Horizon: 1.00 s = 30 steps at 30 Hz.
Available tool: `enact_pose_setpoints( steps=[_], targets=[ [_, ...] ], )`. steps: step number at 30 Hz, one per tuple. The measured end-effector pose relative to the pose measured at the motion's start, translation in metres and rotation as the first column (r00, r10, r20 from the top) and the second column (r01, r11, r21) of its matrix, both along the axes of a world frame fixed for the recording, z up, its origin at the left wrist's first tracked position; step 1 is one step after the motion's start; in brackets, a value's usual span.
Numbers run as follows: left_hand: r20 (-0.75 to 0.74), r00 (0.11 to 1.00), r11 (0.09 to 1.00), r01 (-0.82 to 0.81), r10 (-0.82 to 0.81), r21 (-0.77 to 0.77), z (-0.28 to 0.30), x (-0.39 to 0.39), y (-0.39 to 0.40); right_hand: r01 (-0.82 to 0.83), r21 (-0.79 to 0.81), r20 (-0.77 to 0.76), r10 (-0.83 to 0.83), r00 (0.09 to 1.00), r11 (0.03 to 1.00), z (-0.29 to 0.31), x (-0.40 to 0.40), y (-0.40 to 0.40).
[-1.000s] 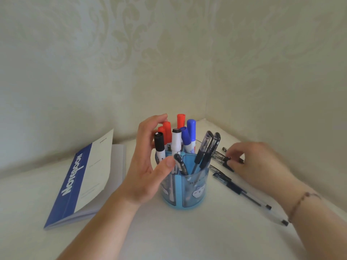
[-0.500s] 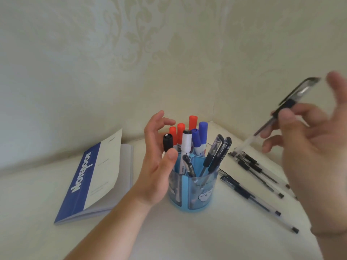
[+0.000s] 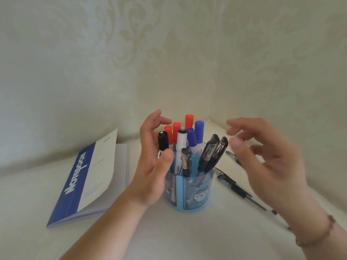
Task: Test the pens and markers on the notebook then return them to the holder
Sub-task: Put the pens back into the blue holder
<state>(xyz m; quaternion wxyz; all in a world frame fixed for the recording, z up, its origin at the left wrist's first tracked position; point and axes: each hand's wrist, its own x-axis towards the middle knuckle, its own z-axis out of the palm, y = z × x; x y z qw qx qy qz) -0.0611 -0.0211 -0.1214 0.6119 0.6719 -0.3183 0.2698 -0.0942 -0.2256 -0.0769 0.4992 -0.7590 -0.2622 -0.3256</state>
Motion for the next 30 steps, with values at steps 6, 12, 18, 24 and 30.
enact_pose_setpoints(
  steps=[6, 12, 18, 24, 30],
  targets=[
    [0.013, 1.0, 1.0, -0.008, 0.008, 0.004, 0.0, 0.001, 0.0, 0.254, -0.72, -0.329, -0.64, 0.694, 0.645, -0.035, 0.055, -0.049],
    [0.015, 1.0, 1.0, -0.007, 0.007, 0.006, 0.0, 0.001, 0.002, 0.159, -0.864, -0.308, -0.751, 0.584, 0.478, -0.034, 0.051, -0.041],
    [0.01, 1.0, 1.0, -0.013, 0.013, -0.004, 0.002, 0.001, 0.002, 0.197, -0.791, -0.335, -0.68, 0.653, 0.579, -0.038, 0.051, -0.038],
    [-0.001, 1.0, 1.0, -0.015, 0.015, 0.002, 0.002, -0.001, 0.002, 0.07, 0.391, -0.175, -0.001, 0.985, 0.918, 0.015, 0.007, -0.012],
    [-0.005, 1.0, 1.0, -0.009, 0.01, 0.004, 0.003, -0.002, 0.001, -0.219, 0.353, -0.002, 0.234, 0.972, 0.91, 0.007, -0.013, 0.013]
  ],
)
